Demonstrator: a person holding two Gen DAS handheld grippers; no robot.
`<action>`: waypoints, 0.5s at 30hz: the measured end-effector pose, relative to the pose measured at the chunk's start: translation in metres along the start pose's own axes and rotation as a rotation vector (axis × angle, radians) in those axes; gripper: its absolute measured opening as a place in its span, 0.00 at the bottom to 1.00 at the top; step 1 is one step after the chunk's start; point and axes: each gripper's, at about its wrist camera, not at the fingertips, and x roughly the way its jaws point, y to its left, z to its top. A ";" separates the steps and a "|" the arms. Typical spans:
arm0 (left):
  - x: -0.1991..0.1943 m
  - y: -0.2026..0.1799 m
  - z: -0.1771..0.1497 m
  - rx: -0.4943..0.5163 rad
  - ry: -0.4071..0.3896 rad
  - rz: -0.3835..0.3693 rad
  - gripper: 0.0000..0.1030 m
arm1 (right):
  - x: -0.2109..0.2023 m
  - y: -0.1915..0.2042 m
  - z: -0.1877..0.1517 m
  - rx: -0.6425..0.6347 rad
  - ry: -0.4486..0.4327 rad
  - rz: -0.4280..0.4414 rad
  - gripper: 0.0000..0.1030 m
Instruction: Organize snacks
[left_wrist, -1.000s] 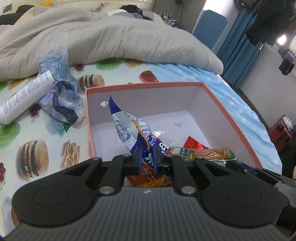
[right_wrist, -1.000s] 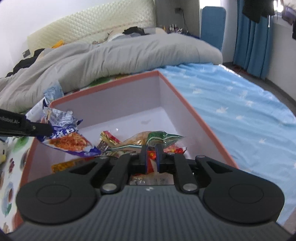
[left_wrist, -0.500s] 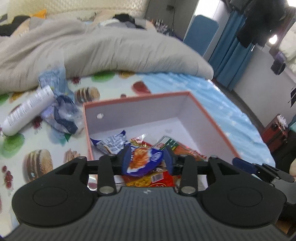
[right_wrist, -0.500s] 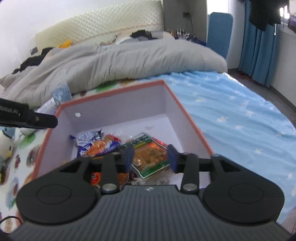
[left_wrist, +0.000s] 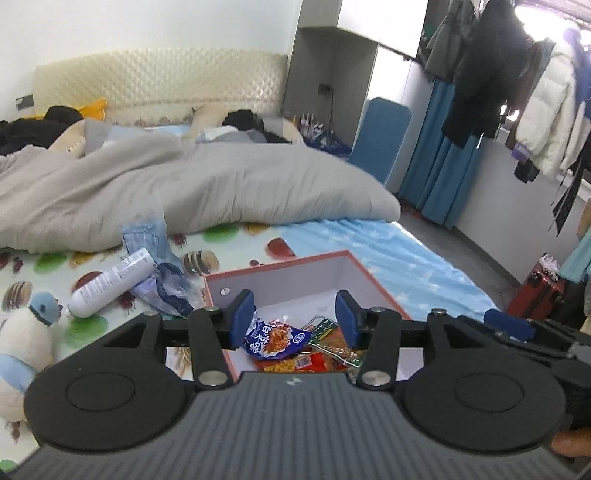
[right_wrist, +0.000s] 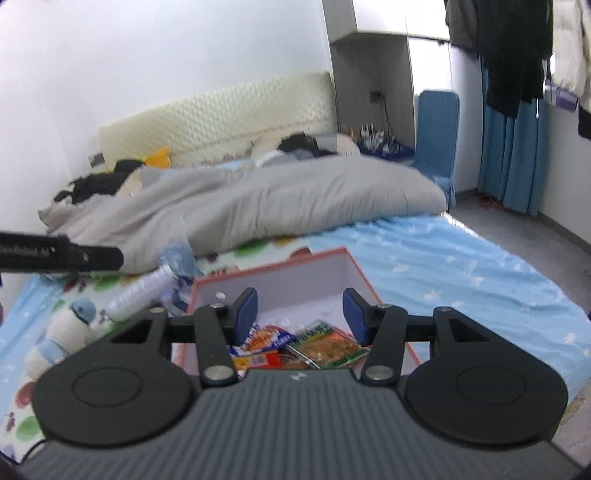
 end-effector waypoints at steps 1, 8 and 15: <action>-0.010 0.000 -0.001 0.000 -0.005 -0.001 0.53 | -0.008 0.002 0.001 0.002 -0.010 0.002 0.52; -0.068 -0.004 -0.022 0.020 -0.018 -0.014 0.53 | -0.048 0.016 -0.003 -0.014 -0.051 0.002 0.52; -0.102 -0.005 -0.053 0.025 -0.011 -0.031 0.53 | -0.074 0.028 -0.021 -0.016 -0.045 -0.003 0.52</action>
